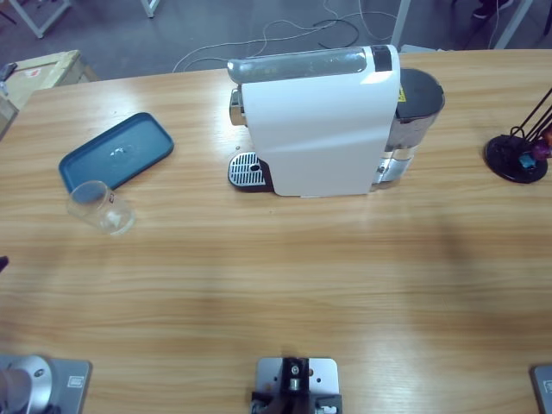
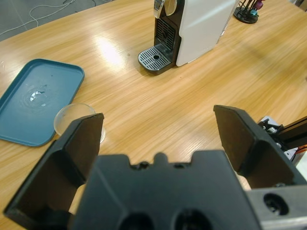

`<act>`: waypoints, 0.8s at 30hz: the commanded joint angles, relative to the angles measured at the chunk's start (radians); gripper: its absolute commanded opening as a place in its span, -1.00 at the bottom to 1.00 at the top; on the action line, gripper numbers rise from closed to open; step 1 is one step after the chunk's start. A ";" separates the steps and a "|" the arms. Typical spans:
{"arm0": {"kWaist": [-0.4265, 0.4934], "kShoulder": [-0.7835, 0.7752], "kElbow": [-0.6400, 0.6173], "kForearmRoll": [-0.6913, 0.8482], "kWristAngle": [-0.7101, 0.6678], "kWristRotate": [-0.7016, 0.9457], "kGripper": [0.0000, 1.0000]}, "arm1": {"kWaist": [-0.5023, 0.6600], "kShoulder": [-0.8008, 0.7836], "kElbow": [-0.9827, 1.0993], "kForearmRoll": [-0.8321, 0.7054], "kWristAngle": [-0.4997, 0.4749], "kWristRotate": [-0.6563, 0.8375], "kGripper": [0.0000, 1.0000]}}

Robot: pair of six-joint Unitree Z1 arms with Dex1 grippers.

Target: Pour coffee

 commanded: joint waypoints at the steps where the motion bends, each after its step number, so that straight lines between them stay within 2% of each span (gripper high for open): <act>1: -0.009 -0.001 0.036 -0.014 0.003 0.005 1.00 | 0.013 0.005 0.031 -0.006 -0.017 0.012 1.00; 13: -0.009 0.027 0.005 -0.015 0.004 0.007 1.00 | 0.013 -0.003 0.033 -0.006 -0.017 0.012 1.00; 15: -0.009 0.109 -0.082 0.011 0.002 0.002 1.00 | 0.013 -0.003 0.033 -0.006 -0.017 0.012 1.00; 17: -0.009 0.275 -0.256 0.134 0.011 -0.025 1.00 | 0.013 0.002 0.032 -0.006 -0.017 0.012 1.00; 20: 0.004 0.470 -0.402 0.136 0.010 -0.121 1.00 | 0.013 0.004 0.031 -0.006 -0.017 0.012 1.00; 21: 0.036 0.525 -0.445 0.128 -0.040 -0.175 1.00 | 0.013 0.003 0.031 -0.006 -0.018 0.012 1.00; 23: 0.177 0.672 -0.524 0.100 -0.379 -0.299 1.00 | 0.013 -0.004 0.033 -0.006 -0.019 0.012 1.00; 24: 0.219 0.739 -0.530 0.055 -0.497 -0.357 1.00 | 0.013 -0.009 0.034 -0.006 -0.019 0.012 1.00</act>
